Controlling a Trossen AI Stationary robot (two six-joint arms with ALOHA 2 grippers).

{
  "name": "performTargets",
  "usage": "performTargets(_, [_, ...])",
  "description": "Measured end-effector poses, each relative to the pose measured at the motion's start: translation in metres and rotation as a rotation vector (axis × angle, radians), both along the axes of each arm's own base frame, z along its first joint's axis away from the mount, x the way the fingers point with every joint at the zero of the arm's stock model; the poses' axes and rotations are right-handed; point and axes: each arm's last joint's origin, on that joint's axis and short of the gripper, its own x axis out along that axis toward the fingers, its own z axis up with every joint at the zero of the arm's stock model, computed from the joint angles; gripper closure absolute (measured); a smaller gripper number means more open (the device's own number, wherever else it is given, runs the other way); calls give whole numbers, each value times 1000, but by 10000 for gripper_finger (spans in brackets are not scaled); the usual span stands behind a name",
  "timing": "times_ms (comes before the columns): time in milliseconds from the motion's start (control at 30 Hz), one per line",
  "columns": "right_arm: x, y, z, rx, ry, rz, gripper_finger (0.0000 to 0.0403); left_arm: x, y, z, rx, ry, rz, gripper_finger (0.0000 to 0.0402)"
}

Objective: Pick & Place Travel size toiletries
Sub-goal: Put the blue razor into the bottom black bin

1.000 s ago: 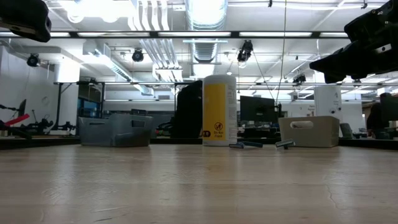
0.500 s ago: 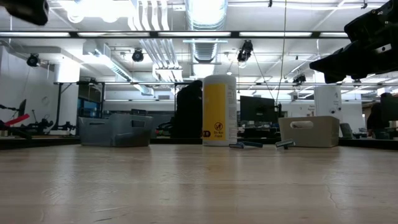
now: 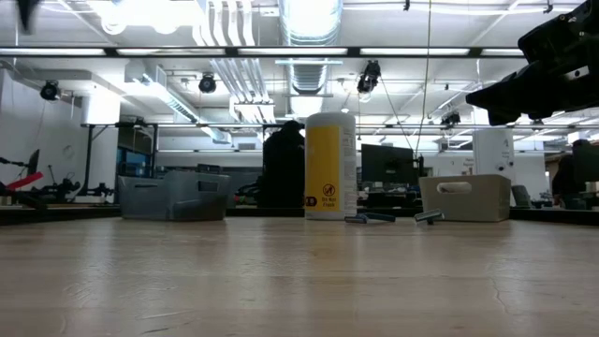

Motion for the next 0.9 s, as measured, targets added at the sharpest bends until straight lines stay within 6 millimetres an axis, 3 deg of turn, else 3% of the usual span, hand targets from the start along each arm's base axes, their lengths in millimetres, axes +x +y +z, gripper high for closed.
performTargets(400, [0,0,0,0,0,0,394,41,36,8,-44,-189,215,276])
performTargets(700, [0,0,0,0,0,0,394,84,77,29,-199,-487,433,275])
performTargets(900, [0,0,0,0,0,0,394,120,109,26,-292,-643,609,275])
